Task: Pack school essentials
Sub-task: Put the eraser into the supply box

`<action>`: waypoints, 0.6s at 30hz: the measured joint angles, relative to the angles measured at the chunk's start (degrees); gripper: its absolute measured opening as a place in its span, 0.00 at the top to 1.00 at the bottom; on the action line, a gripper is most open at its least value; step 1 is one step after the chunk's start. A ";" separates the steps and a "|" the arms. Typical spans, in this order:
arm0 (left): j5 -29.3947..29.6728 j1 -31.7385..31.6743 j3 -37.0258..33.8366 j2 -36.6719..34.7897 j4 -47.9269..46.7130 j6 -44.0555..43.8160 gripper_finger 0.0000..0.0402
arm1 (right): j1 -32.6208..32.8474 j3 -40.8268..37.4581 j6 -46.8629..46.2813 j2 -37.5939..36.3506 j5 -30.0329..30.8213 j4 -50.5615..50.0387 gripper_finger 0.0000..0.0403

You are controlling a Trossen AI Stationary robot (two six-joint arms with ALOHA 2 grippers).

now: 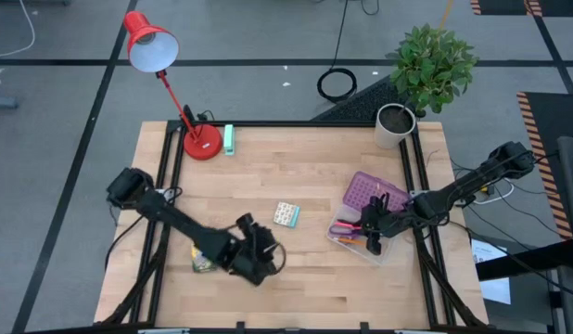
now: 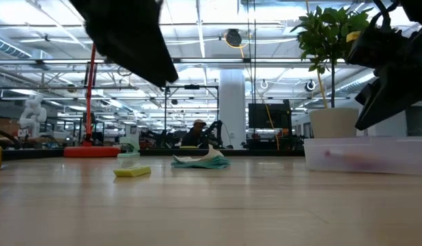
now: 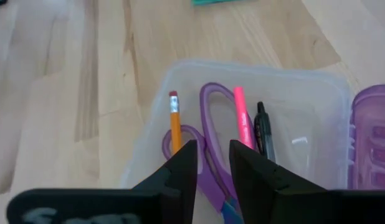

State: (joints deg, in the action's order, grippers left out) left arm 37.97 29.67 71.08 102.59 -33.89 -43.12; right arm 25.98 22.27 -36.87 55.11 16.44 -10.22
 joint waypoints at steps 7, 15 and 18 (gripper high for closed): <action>-2.66 -3.17 -0.14 0.52 1.44 13.03 0.42 | 0.00 1.71 -0.16 -0.02 -0.12 -1.25 0.78; -2.78 -1.36 -0.16 1.42 1.49 15.79 0.42 | 0.90 1.72 -1.54 -0.02 0.03 -1.12 0.78; -2.11 -1.01 -0.16 1.40 1.80 17.16 0.42 | 1.24 1.72 -2.48 -0.02 0.05 -0.53 0.78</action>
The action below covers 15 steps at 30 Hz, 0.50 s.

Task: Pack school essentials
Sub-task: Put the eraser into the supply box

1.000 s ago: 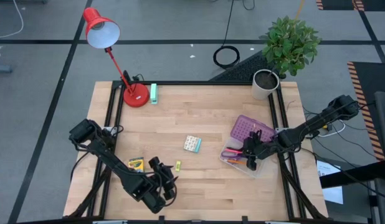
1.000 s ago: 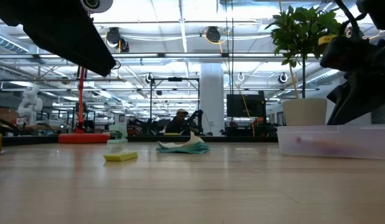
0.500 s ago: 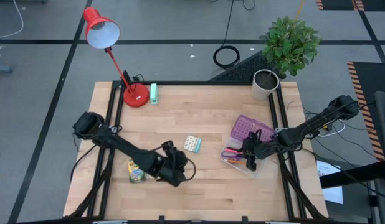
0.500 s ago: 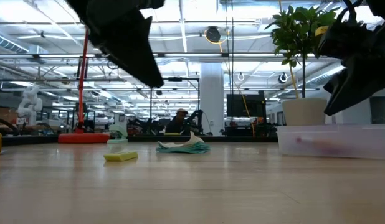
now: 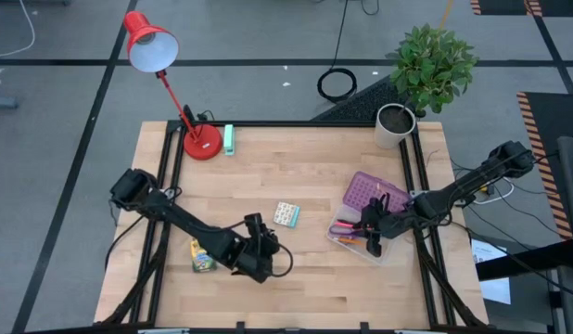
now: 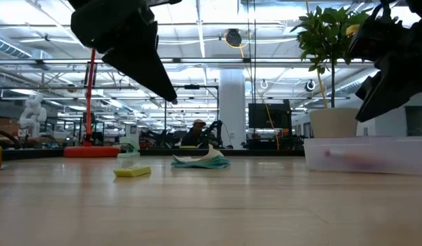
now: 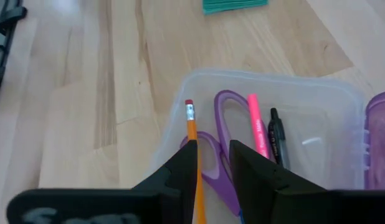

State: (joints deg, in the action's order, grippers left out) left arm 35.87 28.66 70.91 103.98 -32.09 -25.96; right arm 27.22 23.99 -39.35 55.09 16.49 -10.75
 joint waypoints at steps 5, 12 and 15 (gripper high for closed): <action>0.03 -0.01 0.00 0.70 3.23 3.13 0.42 | 0.01 0.00 -0.38 0.00 0.00 1.63 0.78; 0.12 -0.13 -0.03 4.56 6.29 9.63 0.42 | 0.03 0.00 2.00 -0.02 -0.02 3.23 0.78; 0.07 -0.41 -0.04 6.33 7.76 11.78 0.41 | 0.03 -0.02 2.69 -0.02 -0.07 3.22 0.78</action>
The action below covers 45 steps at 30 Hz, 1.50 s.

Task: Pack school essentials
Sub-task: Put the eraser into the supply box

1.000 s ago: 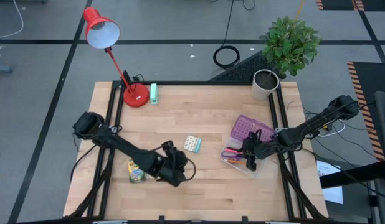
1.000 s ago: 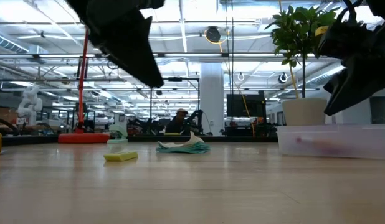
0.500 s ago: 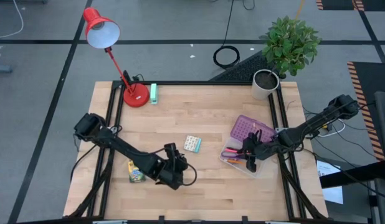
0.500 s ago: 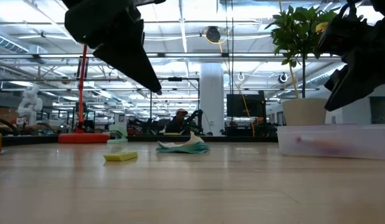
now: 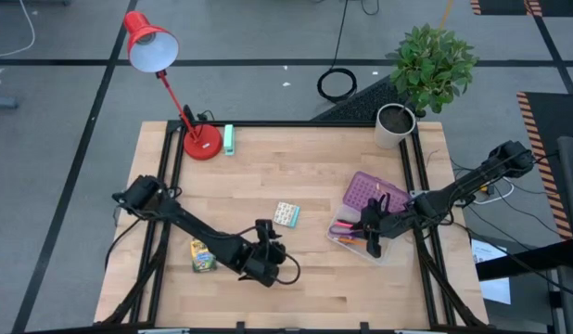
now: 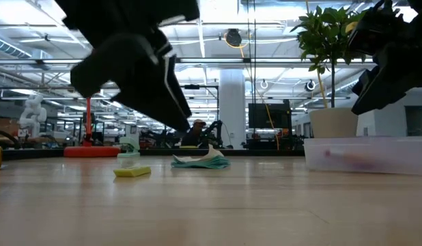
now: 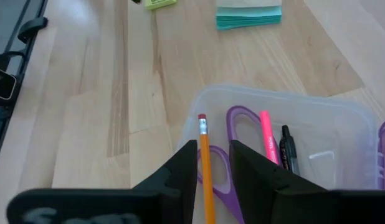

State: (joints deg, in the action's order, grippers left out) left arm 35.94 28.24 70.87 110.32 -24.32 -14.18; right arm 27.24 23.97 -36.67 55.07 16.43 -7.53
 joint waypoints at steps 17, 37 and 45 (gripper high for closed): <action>0.80 -2.97 -0.02 1.59 -1.72 3.76 0.42 | 0.04 -0.02 1.29 0.03 2.24 6.06 0.78; -4.93 -11.07 0.04 -10.13 -8.06 8.40 0.57 | 0.09 3.25 15.77 15.89 10.82 29.12 0.78; -6.34 -11.95 0.04 -9.26 -10.13 6.01 0.64 | -1.48 7.47 26.88 22.28 10.82 29.67 0.78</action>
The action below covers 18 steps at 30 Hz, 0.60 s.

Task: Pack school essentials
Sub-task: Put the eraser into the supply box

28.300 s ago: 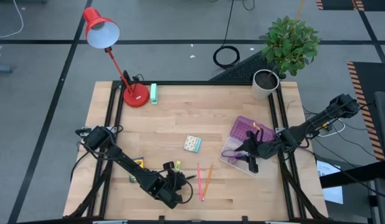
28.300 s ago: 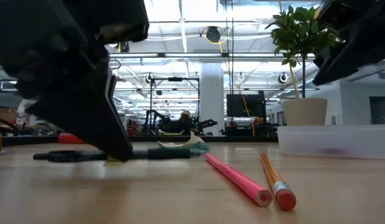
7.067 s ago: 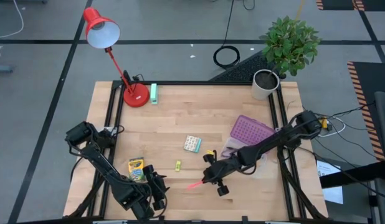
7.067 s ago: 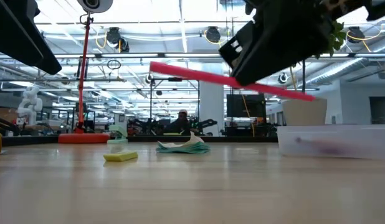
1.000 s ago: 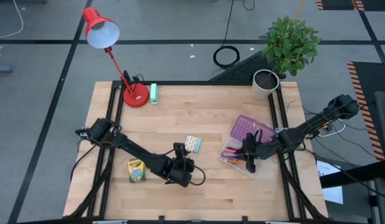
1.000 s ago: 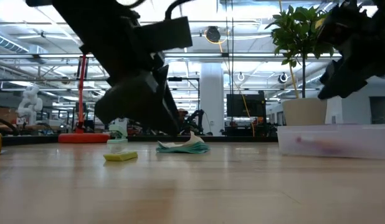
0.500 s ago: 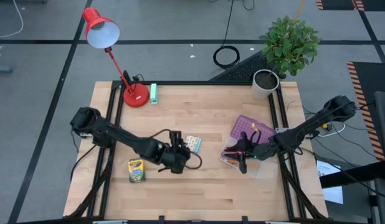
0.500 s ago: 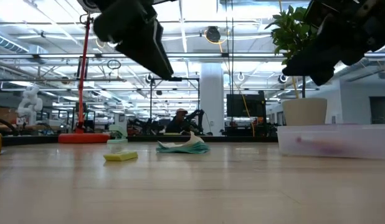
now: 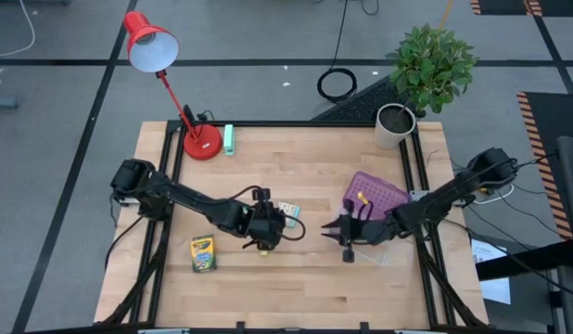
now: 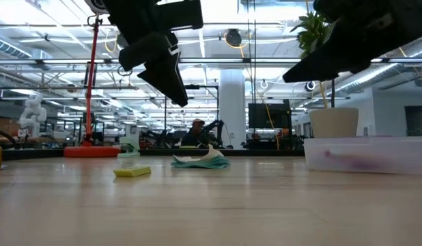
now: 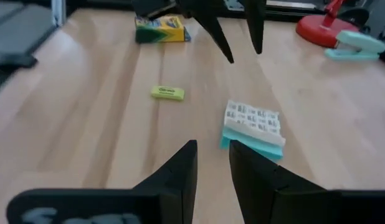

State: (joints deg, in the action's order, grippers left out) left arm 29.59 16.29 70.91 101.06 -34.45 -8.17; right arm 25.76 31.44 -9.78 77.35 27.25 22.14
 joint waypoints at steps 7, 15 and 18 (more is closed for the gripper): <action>-9.19 3.48 -0.12 0.00 -3.06 -7.83 0.67 | -1.08 0.73 6.58 2.75 -0.27 4.88 0.78; -8.64 8.94 -3.19 -0.04 -0.82 -21.74 0.61 | -1.32 0.73 11.40 2.78 -0.33 6.40 0.78; -7.39 10.64 -6.67 -0.02 1.91 -23.03 0.53 | -1.31 0.73 11.08 2.79 -0.42 6.35 0.78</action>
State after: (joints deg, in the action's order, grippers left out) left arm 22.20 26.93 64.24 101.04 -32.54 -31.20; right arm 24.45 32.16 1.30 80.14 26.83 28.49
